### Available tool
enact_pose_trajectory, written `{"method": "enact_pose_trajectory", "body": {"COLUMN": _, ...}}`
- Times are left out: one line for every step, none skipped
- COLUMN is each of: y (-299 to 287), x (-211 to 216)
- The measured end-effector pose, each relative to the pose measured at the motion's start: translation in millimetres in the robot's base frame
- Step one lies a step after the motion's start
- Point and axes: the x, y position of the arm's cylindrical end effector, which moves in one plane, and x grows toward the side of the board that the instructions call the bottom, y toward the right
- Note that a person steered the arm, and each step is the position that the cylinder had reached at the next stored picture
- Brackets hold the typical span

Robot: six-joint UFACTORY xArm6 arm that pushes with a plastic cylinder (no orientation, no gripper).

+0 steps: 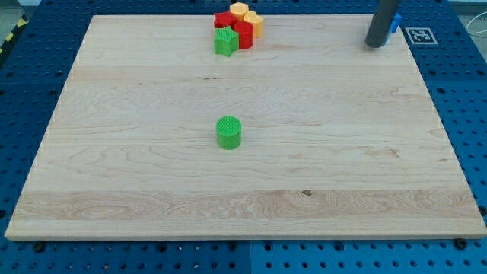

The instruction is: Move the green circle towards blue cube

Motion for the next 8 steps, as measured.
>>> {"method": "enact_pose_trajectory", "body": {"y": 2, "x": -1}}
{"method": "enact_pose_trajectory", "body": {"y": 3, "x": 0}}
{"method": "enact_pose_trajectory", "body": {"y": -27, "x": 29}}
{"method": "enact_pose_trajectory", "body": {"y": -106, "x": 49}}
{"method": "enact_pose_trajectory", "body": {"y": -203, "x": 62}}
{"method": "enact_pose_trajectory", "body": {"y": -282, "x": 86}}
{"method": "enact_pose_trajectory", "body": {"y": -349, "x": 129}}
{"method": "enact_pose_trajectory", "body": {"y": -361, "x": 177}}
